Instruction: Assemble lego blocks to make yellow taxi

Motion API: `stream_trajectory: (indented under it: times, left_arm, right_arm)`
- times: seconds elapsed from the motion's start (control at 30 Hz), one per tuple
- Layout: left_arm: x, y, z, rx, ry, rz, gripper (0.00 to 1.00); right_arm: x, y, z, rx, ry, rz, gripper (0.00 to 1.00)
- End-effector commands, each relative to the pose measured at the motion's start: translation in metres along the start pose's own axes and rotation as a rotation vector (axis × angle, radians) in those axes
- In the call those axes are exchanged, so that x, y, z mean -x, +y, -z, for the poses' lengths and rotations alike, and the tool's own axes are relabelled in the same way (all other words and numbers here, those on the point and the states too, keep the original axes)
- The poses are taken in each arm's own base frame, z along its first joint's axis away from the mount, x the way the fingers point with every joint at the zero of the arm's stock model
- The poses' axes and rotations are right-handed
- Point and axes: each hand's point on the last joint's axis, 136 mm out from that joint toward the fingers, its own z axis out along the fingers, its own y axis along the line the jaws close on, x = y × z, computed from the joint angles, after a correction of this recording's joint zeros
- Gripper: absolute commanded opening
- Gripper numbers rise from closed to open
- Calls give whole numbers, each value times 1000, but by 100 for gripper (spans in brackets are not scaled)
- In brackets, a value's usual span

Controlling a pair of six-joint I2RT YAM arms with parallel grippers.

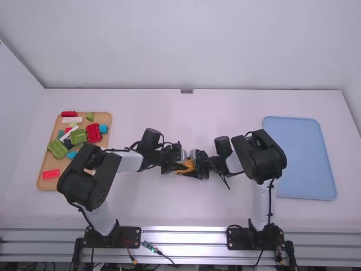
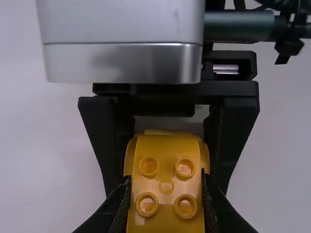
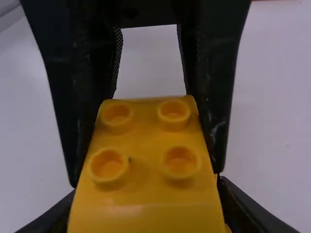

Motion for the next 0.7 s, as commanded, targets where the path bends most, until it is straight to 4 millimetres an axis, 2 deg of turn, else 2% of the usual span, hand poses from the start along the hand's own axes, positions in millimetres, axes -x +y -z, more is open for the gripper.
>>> stream_trajectory:
  times: [0.0, 0.67]
  left_arm:
    - [6, 7, 2, 15, -6, 4, 2]
    - [-7, -5, -6, -47, -9, 53, 2]
  right_arm:
    - [-6, 8, 0, 19, -5, -6, 49]
    - [-7, 3, 0, 1, 9, -22, 49]
